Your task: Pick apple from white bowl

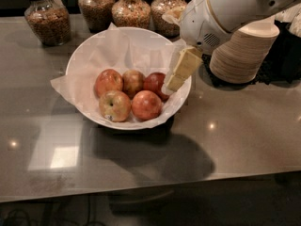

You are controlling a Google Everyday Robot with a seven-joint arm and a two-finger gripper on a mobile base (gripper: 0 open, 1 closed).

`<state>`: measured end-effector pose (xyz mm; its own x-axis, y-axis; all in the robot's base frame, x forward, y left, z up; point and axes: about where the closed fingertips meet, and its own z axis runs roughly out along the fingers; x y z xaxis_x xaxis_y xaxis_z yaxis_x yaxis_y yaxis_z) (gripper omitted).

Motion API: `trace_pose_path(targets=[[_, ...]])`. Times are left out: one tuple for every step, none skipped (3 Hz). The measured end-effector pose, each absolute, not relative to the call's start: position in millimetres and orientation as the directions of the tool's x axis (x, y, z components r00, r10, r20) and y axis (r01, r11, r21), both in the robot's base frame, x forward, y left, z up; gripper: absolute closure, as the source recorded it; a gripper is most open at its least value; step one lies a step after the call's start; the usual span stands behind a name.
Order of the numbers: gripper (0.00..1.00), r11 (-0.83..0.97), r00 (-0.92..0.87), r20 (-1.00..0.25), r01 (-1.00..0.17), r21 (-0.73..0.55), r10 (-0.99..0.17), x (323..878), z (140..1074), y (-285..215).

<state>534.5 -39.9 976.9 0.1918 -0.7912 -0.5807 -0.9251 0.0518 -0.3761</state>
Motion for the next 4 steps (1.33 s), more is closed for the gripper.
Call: trace_pose_path(targets=[[0.11,0.036,0.205,-0.596,-0.93,-0.367,-0.776,539.9,973.7,-29.6],[0.11,0.014,0.221,-0.606,-0.933,-0.359,-0.764,542.1,971.2,-19.6],[0.14,-0.013,0.237,-0.61,-0.937,-0.349,-0.756,544.0,967.9,-8.7],[0.2,-0.045,0.246,-0.61,-0.944,-0.326,-0.753,548.9,956.3,2.4]])
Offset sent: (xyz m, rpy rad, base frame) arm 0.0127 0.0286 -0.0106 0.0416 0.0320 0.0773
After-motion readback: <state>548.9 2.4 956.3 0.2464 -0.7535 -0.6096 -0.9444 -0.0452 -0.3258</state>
